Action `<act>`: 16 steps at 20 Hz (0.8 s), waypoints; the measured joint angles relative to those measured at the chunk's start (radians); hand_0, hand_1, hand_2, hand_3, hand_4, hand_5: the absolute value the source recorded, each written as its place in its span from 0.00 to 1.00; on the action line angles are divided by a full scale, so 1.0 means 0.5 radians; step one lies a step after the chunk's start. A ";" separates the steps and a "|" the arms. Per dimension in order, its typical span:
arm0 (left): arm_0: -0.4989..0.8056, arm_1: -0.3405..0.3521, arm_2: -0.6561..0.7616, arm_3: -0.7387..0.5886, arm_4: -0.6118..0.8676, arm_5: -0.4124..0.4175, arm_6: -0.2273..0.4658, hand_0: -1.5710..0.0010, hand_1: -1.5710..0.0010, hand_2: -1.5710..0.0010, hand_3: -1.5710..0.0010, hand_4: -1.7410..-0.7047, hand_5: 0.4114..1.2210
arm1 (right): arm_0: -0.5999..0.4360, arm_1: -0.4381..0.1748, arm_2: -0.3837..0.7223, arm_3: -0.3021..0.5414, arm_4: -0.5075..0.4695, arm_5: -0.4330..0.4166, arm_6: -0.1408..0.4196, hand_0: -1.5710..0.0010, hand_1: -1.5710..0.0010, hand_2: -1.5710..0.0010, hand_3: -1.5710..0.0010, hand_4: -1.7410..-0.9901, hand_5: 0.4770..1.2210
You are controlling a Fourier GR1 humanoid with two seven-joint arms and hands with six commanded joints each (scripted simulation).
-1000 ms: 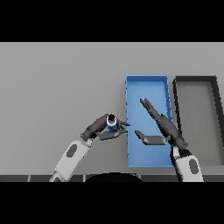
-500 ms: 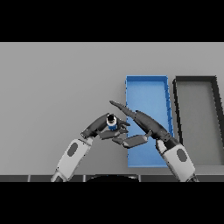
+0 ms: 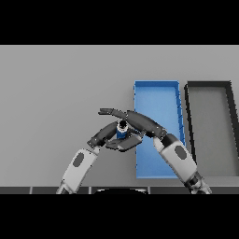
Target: Pick up the blue pipe and place it into the blue bin.
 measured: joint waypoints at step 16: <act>0.005 -0.052 0.041 -0.023 0.128 -0.065 -0.044 0.00 0.00 0.00 0.09 0.01 1.00 | -0.007 0.050 0.139 0.052 -0.082 -0.121 -0.235 0.02 0.02 0.02 0.04 0.03 0.92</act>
